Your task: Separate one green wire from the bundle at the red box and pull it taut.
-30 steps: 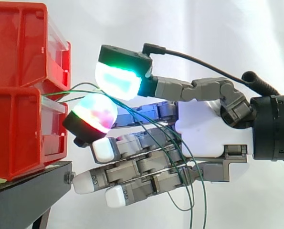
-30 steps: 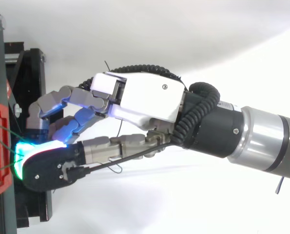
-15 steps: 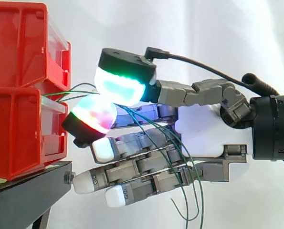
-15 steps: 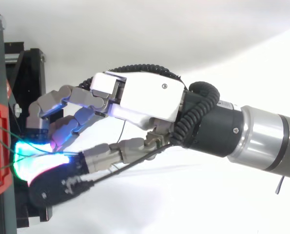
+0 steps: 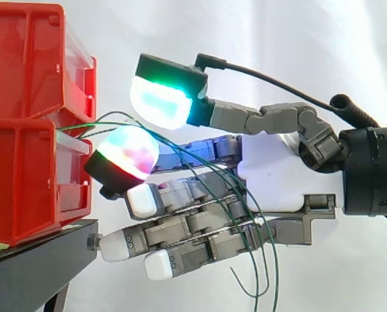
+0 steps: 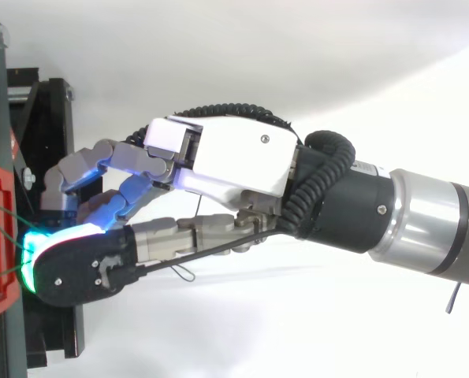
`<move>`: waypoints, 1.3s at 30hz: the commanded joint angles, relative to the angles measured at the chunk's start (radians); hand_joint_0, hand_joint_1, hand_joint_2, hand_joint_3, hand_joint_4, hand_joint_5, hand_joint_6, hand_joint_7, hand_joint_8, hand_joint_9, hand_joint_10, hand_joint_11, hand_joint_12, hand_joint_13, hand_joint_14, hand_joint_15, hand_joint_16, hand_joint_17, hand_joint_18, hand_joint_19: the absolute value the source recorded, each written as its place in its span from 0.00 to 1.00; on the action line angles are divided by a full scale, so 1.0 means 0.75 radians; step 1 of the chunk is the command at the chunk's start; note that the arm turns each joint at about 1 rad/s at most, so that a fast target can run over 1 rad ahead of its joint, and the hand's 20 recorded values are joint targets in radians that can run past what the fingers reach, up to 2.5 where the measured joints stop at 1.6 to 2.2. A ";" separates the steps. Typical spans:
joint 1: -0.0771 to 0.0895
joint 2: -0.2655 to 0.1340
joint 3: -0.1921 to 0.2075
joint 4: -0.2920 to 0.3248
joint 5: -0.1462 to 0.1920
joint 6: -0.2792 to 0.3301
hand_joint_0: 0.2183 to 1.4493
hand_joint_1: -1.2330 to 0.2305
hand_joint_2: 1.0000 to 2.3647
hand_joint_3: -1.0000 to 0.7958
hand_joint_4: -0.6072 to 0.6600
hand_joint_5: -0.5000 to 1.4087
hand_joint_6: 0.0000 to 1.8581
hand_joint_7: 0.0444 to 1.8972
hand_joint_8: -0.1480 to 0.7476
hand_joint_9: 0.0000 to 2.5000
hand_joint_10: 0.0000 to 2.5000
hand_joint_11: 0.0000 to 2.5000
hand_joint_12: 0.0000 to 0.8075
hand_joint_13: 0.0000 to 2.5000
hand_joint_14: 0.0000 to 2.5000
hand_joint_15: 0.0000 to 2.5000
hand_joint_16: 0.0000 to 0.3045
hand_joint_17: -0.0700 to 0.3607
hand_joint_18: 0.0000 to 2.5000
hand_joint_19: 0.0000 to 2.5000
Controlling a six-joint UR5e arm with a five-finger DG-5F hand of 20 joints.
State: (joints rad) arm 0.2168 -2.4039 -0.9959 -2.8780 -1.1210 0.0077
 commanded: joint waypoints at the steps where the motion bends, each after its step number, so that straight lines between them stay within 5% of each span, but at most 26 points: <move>1: -0.001 0.000 0.009 -0.018 0.000 0.002 0.31 0.42 0.01 0.41 0.59 0.16 0.47 0.53 0.48 0.37 0.01 0.25 0.45 0.28 0.00 0.13 0.15 0.41 0.27 0.19; 19: -0.001 0.000 0.015 -0.061 0.000 0.029 0.36 0.29 0.00 0.28 0.58 0.16 0.47 0.50 0.46 0.35 0.01 0.26 0.43 0.27 0.00 0.12 0.15 0.40 0.26 0.17; 25: -0.001 0.000 0.025 -0.071 -0.019 0.029 0.25 0.48 0.00 0.28 0.60 0.17 0.46 0.52 0.49 0.38 0.01 0.25 0.46 0.28 0.00 0.13 0.16 0.42 0.27 0.19; 28: -0.003 0.000 0.033 -0.096 -0.031 0.029 0.29 0.52 0.00 0.32 0.59 0.17 0.46 0.55 0.48 0.39 0.01 0.25 0.45 0.28 0.00 0.13 0.16 0.41 0.27 0.19; 35: -0.003 0.000 0.039 -0.151 -0.035 0.057 0.31 0.39 0.01 0.47 0.60 0.17 0.48 0.56 0.50 0.37 0.01 0.25 0.46 0.28 0.00 0.12 0.16 0.42 0.27 0.18; 39: -0.003 0.000 0.037 -0.167 -0.037 0.078 0.32 0.35 0.01 0.45 0.57 0.16 0.49 0.52 0.49 0.35 0.01 0.26 0.45 0.27 0.01 0.13 0.16 0.41 0.26 0.18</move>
State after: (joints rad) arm 0.2149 -2.4037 -0.9670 -2.9948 -1.1484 0.0559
